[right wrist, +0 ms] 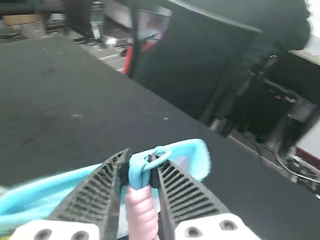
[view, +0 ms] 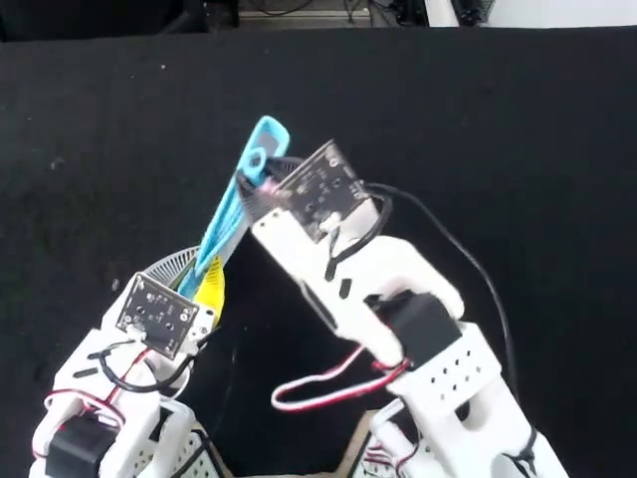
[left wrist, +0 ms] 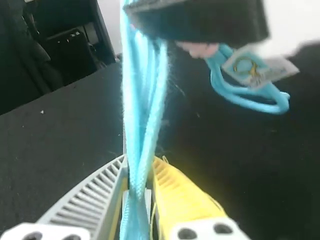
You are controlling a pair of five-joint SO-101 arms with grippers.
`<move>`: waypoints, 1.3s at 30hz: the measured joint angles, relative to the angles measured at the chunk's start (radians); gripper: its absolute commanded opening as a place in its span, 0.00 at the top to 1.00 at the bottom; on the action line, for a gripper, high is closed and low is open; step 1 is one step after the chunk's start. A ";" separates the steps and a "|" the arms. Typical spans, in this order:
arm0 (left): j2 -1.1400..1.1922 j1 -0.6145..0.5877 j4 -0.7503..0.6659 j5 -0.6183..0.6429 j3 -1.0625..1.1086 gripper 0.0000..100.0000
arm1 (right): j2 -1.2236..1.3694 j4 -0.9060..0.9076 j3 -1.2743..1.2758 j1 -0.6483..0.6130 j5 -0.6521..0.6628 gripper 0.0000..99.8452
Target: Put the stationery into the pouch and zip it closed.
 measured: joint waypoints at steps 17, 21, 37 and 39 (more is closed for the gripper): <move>0.005 0.002 0.017 -0.002 -0.014 0.97 | 0.196 -0.157 -0.005 0.178 -0.002 0.99; 0.006 0.002 0.015 -0.002 -0.014 0.97 | 0.199 -0.157 -0.005 0.180 -0.002 0.99; 0.008 0.002 0.015 -0.002 -0.014 0.97 | 0.219 -0.186 -0.005 0.233 -0.003 0.99; 0.008 0.002 0.015 -0.003 -0.014 0.97 | 0.221 -0.196 -0.003 0.241 -0.003 0.99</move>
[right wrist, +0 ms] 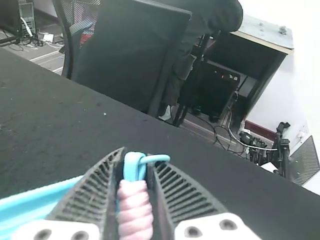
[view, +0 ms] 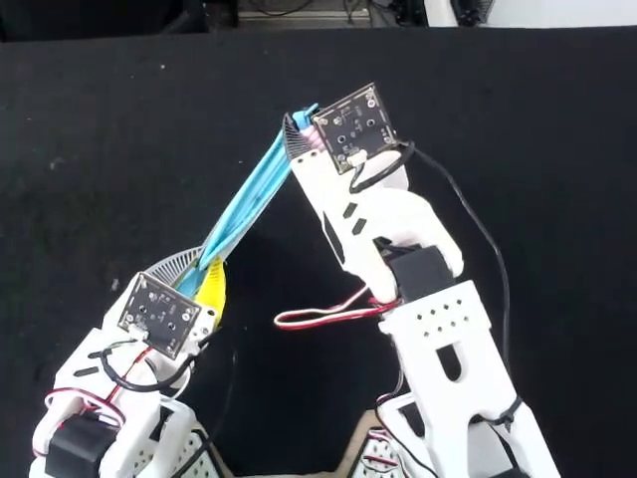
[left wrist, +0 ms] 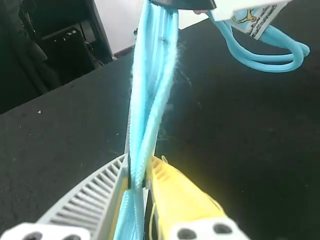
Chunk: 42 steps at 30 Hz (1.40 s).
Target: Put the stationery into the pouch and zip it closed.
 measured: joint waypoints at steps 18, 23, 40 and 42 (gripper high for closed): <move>-0.009 -0.006 0.020 0.006 0.000 0.97 | -0.063 0.311 -0.083 -0.008 -0.005 0.89; -0.009 -0.008 0.020 0.006 0.000 0.97 | -0.098 0.331 -0.083 -0.051 -0.005 0.89; -0.009 -0.008 0.075 0.032 0.000 0.82 | -0.081 0.486 -0.259 -0.203 -0.003 0.67; -0.009 -0.008 0.077 0.081 0.000 0.82 | -0.043 0.486 -0.304 -0.178 -0.003 0.67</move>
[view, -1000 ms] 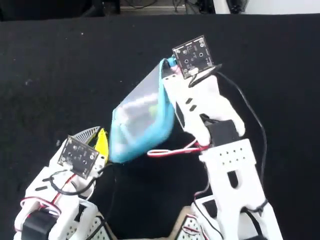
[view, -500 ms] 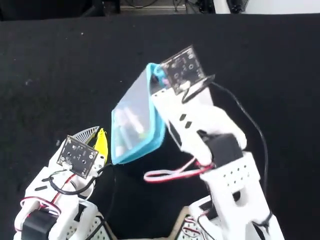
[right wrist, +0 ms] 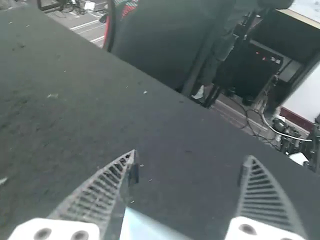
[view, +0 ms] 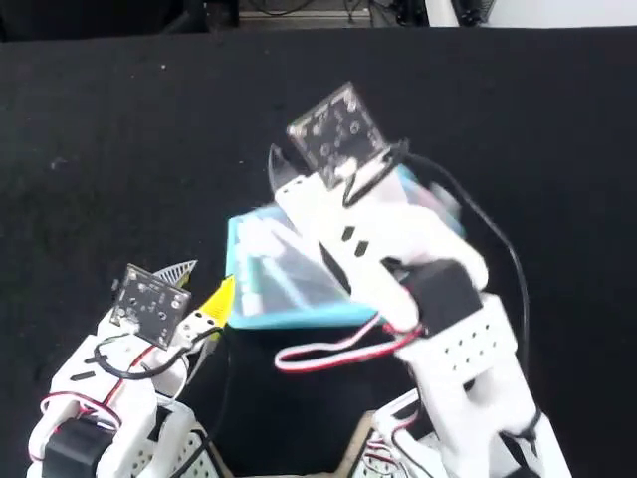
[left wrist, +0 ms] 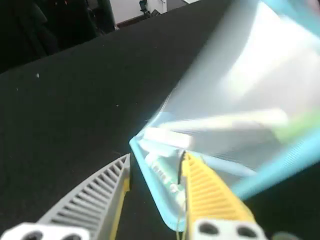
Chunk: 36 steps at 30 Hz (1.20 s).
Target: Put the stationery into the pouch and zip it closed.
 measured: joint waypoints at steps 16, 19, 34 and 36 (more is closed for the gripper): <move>0.000 -0.021 0.002 0.043 0.000 0.82 | 0.015 0.180 0.040 0.402 0.000 0.99; 0.000 -0.118 0.002 0.043 0.000 0.88 | -0.055 0.181 0.184 0.479 0.002 0.99; 0.002 -0.586 -0.092 -0.071 0.379 0.97 | -0.736 0.035 1.031 0.555 0.002 0.99; 0.002 -0.603 -0.092 -0.074 0.422 0.97 | -0.838 0.087 1.074 0.620 0.015 0.99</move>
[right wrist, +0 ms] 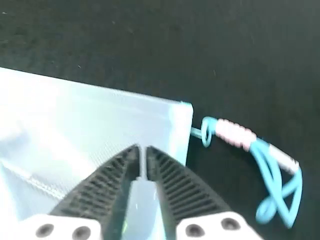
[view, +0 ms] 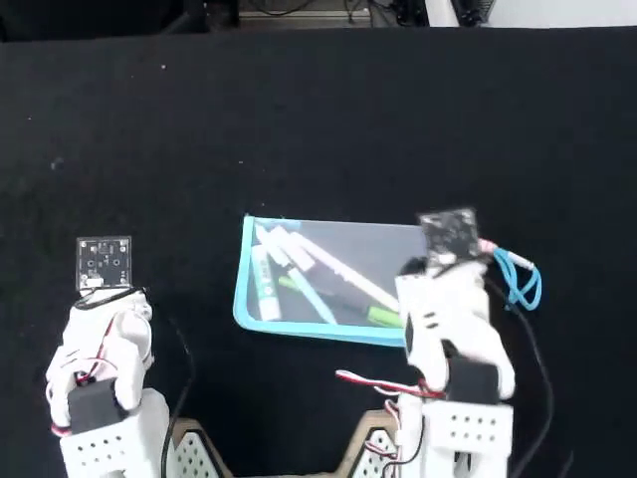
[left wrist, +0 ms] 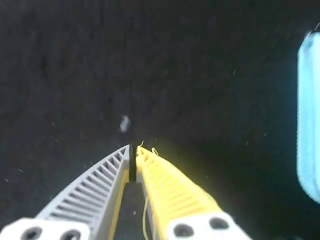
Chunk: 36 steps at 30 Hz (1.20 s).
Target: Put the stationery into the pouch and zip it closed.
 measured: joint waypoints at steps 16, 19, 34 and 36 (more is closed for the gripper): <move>0.006 0.049 -0.002 0.000 0.130 0.97 | -0.219 0.241 0.230 0.354 0.517 0.99; 0.006 0.054 -0.002 0.000 0.155 0.97 | -0.219 0.241 0.232 0.354 0.520 0.99; 0.008 0.054 -0.002 0.000 0.157 0.97 | -0.219 0.279 0.230 0.031 0.526 0.99; 0.008 0.054 -0.002 0.000 0.157 0.97 | -0.219 0.279 0.230 -0.003 0.520 0.99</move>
